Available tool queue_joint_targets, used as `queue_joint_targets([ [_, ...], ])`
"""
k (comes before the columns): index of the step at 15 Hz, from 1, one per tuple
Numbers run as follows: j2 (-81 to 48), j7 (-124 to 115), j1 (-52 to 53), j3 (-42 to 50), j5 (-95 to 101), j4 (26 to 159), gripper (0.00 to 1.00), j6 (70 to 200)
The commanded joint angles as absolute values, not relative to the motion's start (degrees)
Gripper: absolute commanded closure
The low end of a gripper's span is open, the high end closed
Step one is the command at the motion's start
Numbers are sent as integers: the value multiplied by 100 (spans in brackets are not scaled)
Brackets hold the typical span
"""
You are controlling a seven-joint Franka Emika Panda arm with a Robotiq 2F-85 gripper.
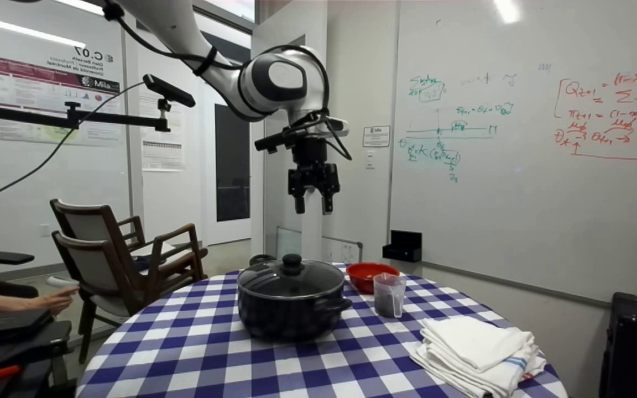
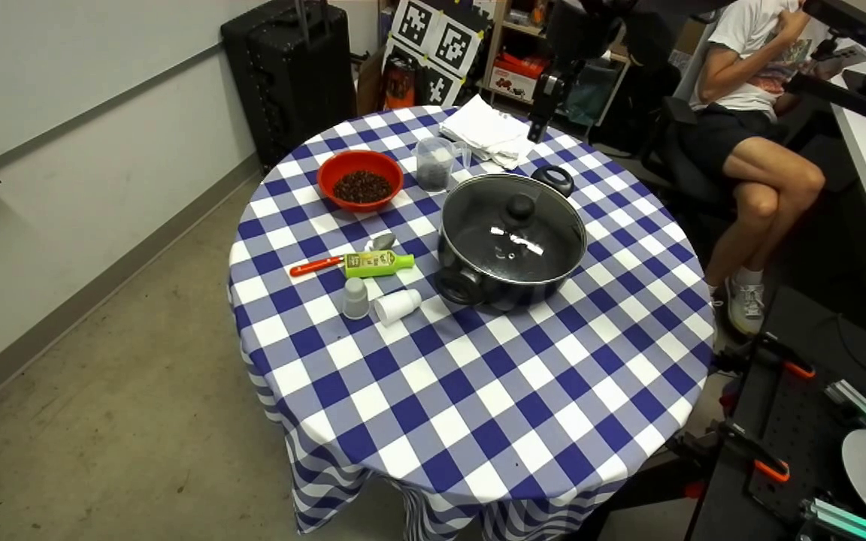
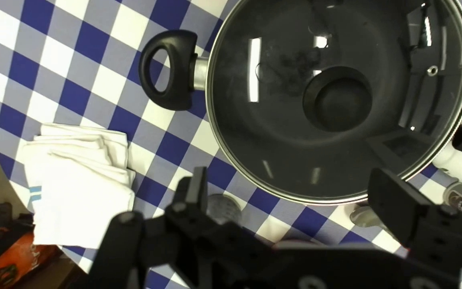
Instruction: Remove the glass lid from the pot
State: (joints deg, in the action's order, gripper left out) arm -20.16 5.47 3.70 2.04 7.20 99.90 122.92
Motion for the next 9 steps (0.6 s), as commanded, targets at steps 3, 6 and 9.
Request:
queue_joint_targets([
  [3,-2634,515,298,-4,611,9244,0,11826],
  [6,-2773,542,279,-58,566,9157,0,11826],
  [9,-2889,528,251,-100,467,9145,0,11831],
])
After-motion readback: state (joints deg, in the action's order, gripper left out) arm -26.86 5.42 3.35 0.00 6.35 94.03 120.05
